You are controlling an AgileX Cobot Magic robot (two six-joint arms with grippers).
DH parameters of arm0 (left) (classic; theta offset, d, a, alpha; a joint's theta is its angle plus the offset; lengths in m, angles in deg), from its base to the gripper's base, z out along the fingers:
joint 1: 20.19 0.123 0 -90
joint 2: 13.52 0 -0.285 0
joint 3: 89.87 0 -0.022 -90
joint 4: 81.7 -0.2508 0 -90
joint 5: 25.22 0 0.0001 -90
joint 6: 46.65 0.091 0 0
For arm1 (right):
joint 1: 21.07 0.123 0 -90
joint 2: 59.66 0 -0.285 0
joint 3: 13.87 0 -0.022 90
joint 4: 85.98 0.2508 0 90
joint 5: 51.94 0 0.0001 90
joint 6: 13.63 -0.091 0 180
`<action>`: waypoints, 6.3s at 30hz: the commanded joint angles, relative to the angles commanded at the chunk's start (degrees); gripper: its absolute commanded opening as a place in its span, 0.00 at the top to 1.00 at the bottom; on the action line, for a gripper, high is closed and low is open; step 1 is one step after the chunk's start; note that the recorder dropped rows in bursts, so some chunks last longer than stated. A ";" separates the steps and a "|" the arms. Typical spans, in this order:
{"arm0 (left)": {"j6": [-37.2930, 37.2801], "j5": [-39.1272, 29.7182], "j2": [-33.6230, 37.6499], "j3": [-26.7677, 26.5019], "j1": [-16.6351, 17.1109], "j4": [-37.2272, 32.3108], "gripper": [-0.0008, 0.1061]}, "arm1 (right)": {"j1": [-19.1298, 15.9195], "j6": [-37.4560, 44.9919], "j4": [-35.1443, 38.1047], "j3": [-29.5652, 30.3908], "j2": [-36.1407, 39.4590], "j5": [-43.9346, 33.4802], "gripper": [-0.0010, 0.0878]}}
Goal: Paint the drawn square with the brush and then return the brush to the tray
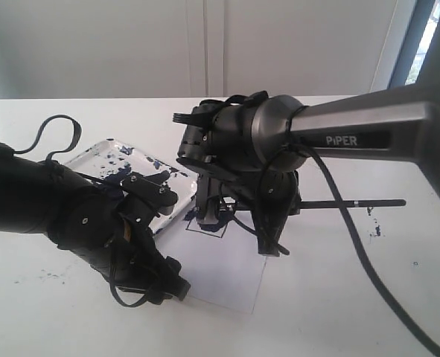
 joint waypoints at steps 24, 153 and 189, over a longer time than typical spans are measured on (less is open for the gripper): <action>-0.24 0.02 0.00 0.00 0.00 0.00 0.29 | 2.26 0.13 2.94 4.62 -1.62 0.00 0.99; -0.63 -0.99 0.00 0.00 0.00 0.00 0.29 | 1.70 -6.48 4.68 14.70 -3.94 0.00 0.99; -0.49 0.00 0.00 0.00 0.00 0.00 0.29 | 3.43 -9.07 2.24 14.60 -3.98 0.00 0.99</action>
